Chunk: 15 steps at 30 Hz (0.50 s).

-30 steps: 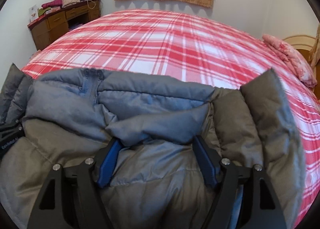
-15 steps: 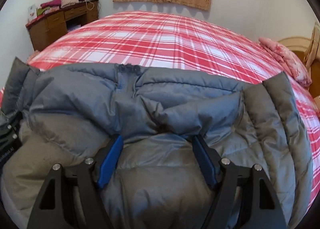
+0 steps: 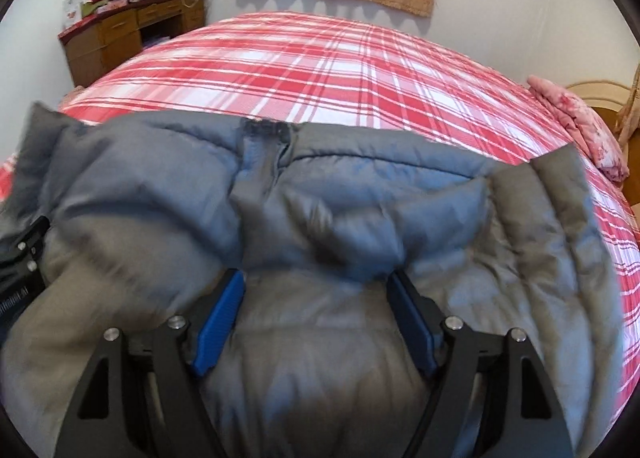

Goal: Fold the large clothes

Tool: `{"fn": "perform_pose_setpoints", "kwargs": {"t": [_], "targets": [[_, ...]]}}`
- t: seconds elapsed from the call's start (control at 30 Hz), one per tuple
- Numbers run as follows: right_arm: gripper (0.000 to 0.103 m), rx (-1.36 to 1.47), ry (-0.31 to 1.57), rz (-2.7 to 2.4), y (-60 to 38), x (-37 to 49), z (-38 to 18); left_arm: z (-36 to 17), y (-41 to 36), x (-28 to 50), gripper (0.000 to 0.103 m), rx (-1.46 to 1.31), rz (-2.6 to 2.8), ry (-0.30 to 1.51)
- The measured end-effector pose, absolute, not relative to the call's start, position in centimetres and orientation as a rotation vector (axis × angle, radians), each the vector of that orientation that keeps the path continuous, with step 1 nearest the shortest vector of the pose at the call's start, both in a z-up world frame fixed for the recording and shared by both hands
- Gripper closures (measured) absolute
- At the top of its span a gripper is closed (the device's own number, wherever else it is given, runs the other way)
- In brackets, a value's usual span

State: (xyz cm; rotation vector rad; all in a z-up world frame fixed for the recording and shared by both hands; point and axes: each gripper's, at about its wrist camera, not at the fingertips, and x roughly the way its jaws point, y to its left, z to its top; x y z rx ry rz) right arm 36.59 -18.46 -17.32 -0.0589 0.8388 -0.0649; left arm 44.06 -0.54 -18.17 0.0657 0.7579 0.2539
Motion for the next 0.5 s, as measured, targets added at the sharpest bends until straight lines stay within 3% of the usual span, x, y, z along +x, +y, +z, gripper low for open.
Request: {"fn": "perform_pose_setpoints", "kwargs": {"t": [0.17, 0.27, 0.5], "targets": [[0.019, -0.107, 0.793, -0.07, -17.2, 30.2, -17.3, -18.7, 1.5, 37.6, 0.001, 0.043, 0.259, 0.755], [0.018, -0.145, 0.79, -0.099, -16.2, 29.7, -19.3, -21.2, 1.9, 36.9, 0.001, 0.018, 0.25, 0.815], [0.017, -0.164, 0.816, -0.1, -16.1, 30.2, -19.8, -21.7, 1.9, 36.5, 0.001, -0.031, 0.236, 0.812]]}}
